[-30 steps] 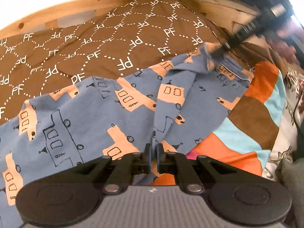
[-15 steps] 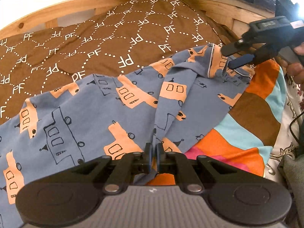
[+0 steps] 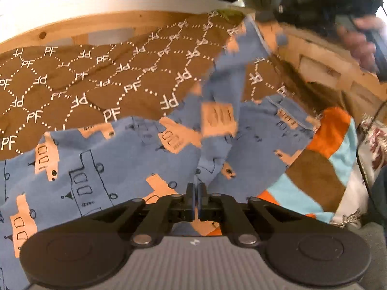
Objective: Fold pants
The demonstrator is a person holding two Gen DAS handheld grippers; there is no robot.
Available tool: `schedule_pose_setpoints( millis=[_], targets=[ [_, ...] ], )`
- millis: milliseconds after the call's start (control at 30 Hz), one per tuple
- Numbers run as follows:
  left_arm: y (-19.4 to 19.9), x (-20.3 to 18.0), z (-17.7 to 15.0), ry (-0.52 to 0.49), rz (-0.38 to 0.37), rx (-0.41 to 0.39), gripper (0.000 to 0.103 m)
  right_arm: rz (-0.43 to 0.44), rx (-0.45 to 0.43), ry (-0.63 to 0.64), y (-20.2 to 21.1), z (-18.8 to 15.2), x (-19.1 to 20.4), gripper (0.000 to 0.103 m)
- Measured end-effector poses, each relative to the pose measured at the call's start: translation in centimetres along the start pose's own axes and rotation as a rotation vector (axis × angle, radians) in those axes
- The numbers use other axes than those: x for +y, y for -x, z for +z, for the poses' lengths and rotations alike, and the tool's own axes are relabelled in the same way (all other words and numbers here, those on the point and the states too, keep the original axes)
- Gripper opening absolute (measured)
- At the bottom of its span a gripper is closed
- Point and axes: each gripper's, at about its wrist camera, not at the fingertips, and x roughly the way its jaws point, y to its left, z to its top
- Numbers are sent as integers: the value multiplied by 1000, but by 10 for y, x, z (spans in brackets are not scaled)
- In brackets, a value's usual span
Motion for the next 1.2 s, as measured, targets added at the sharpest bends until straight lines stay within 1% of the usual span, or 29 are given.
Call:
schedule_pose_setpoints(
  millis=[33,67,100,133,167,200,233,300,333,433,467,500,533,567,600,633,667,767,833,900,933,967,1000,1033,1100,1133,1167,1200],
  targets=[
    [1,-1,0,-6,-5,-2,2,-6,21,64,4,6,6,5],
    [2,-1,-1,-21,-7,-4,2,-17,61,114,7,8,6,5],
    [2,-3,-3,-42,-7,-2,2,-34,113,128,5,5,2,5],
    [1,-5,-5,-69,-7,8,2,-57,177,116,2,-2,-7,5],
    [-1,-8,-7,-91,-6,18,2,-85,261,98,-5,-14,-19,5],
    [-2,-11,-8,-112,-8,29,2,-116,323,97,-11,-27,-29,5],
    [-3,-14,-10,-134,-9,41,2,-164,392,104,-18,-44,-41,5],
    [-5,-19,-16,-179,-1,56,2,-230,482,91,-28,-72,-64,5],
    [-5,-20,-18,-200,4,60,2,-249,493,60,-29,-83,-75,5],
    [-4,-23,-23,-240,16,70,2,-244,456,-35,-25,-95,-90,6],
    [-4,-24,-24,-249,17,74,2,-244,449,-39,-24,-96,-91,7],
    [-4,-24,-24,-253,17,76,2,-248,443,-27,-24,-95,-89,9],
    [-3,-24,-26,-255,17,79,2,-247,436,-16,-23,-93,-86,18],
    [-4,-24,-26,-255,19,82,2,-237,423,-13,-22,-90,-85,23],
    [-5,-25,-27,-255,20,84,2,-221,408,-21,-16,-87,-83,28],
    [-5,-24,-26,-253,20,84,2,-202,391,-43,-16,-83,-84,36],
    [-5,-24,-26,-250,19,85,2,-177,371,-73,-15,-79,-86,41],
    [-6,-23,-26,-247,16,89,2,-154,341,-159,-19,-71,-89,44],
    [-7,-22,-27,-244,15,90,2,-151,326,-228,-25,-69,-94,45],
    [-7,-22,-27,-242,14,90,2,-155,305,-323,-29,-70,-103,43],
    [-7,-22,-27,-242,13,90,2,-164,288,-362,-31,-71,-106,32],
    [-7,-22,-27,-241,13,91,2,-180,266,-383,-32,-72,-105,8],
    [-6,-22,-27,-242,13,91,2,-197,246,-375,-32,-71,-103,5],
    [-6,-22,-27,-243,13,91,2,-225,211,-329,-29,-70,-95,5],
    [-5,-22,-28,-244,14,90,2,-266,127,-116,-18,-66,-66,5],
    [-5,-22,-28,-244,14,90,2,-281,93,31,-14,-68,-46,4],
    [-5,-22,-28,-244,13,90,2,-297,75,146,-12,-71,-28,4],
    [-5,-21,-28,-244,13,91,2,-309,64,227,-11,-76,-17,4]
  ],
)
